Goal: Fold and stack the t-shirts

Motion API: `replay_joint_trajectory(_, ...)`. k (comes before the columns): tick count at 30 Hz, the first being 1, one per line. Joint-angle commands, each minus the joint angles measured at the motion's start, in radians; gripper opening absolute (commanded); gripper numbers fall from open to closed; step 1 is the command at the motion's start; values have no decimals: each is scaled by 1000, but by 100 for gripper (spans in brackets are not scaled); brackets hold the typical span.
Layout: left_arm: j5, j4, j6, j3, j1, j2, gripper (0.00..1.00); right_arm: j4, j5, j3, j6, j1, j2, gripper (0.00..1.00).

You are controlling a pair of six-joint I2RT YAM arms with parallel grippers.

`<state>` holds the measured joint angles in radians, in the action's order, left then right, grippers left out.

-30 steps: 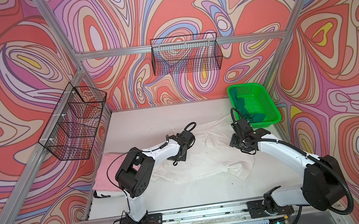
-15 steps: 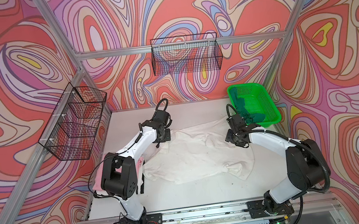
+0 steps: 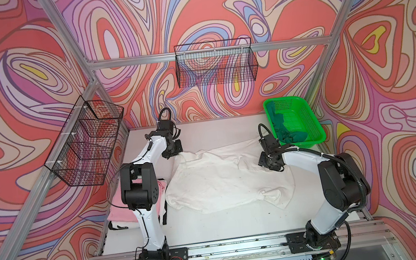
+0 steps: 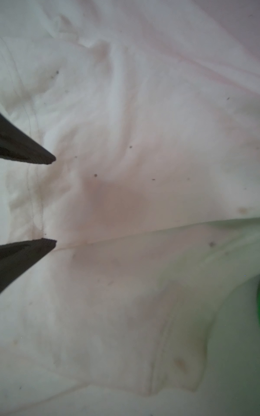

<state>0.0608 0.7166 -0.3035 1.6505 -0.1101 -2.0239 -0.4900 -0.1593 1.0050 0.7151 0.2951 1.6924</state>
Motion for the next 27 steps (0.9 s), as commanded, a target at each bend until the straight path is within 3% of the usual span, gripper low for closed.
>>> replay_joint_trajectory(1, 39, 31, -22, 69, 28, -53, 0, 8, -13, -50, -1, -4, -26, 56)
replay_joint_trajectory(6, 59, 30, -46, 134, 71, -107, 9, 8, 8, -130, 12, -4, -87, 56)
replay_joint_trajectory(8, 117, 41, -58, 169, 83, -122, 16, 1, 22, -159, 19, -3, -134, 55)
replay_joint_trajectory(13, 225, -23, -133, 100, 84, -6, 59, -65, 17, -203, 33, -3, -254, 55)
replay_joint_trajectory(15, 257, -65, -185, 16, 82, 87, 69, -92, 12, -217, 43, -1, -304, 55)
replay_joint_trajectory(21, 273, -178, -336, -300, 32, 390, 75, -140, 8, -243, 79, 70, -342, 55)
replay_joint_trajectory(27, 198, -234, -443, -577, -63, 564, 76, -144, 2, -294, 129, 105, -315, 55)
